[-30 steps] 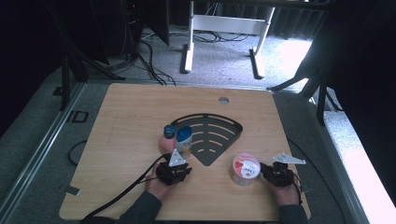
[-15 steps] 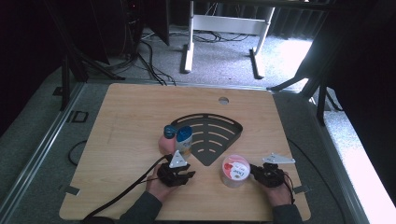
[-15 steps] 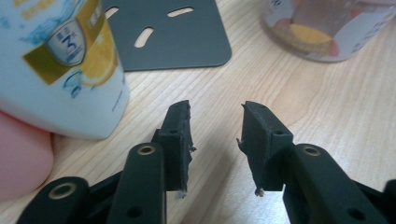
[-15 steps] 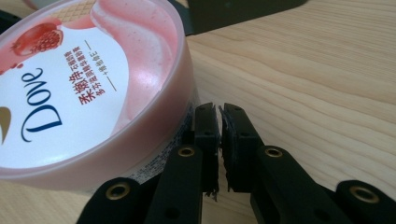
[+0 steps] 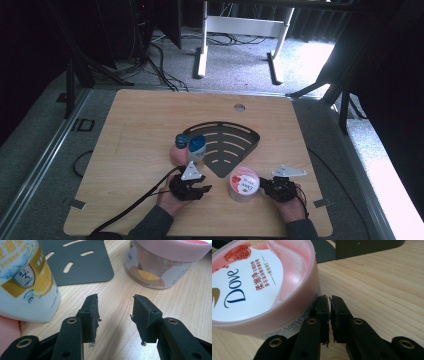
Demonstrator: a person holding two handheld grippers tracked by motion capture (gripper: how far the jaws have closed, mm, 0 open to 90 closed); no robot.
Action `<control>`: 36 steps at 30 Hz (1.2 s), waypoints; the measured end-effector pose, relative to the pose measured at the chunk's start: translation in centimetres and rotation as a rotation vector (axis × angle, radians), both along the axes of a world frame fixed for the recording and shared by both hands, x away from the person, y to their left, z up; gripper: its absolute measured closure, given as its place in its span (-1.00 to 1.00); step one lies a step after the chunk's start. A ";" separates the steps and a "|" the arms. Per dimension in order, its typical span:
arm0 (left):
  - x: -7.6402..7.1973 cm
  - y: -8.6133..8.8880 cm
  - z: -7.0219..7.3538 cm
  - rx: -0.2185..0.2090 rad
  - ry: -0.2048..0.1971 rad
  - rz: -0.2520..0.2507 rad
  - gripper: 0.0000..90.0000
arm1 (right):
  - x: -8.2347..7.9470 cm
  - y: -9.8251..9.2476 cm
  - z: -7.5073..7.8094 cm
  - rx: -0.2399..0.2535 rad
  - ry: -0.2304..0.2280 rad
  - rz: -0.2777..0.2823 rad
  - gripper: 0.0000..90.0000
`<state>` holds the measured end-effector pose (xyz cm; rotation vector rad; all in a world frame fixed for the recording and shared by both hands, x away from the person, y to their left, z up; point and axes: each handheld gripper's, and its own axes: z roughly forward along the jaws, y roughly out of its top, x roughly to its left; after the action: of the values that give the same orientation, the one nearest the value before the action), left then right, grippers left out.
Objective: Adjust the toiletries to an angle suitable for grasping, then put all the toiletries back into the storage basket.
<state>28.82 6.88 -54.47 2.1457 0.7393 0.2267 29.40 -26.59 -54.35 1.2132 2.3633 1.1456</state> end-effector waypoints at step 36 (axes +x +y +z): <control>-0.5 -2.3 1.1 -0.051 -0.024 -0.223 -0.21 | -0.2 1.7 -0.1 -0.009 -0.005 0.063 0.82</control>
<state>28.35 4.61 -53.34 2.1520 0.4818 0.1142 29.24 -24.91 -54.42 1.1396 2.4164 1.1543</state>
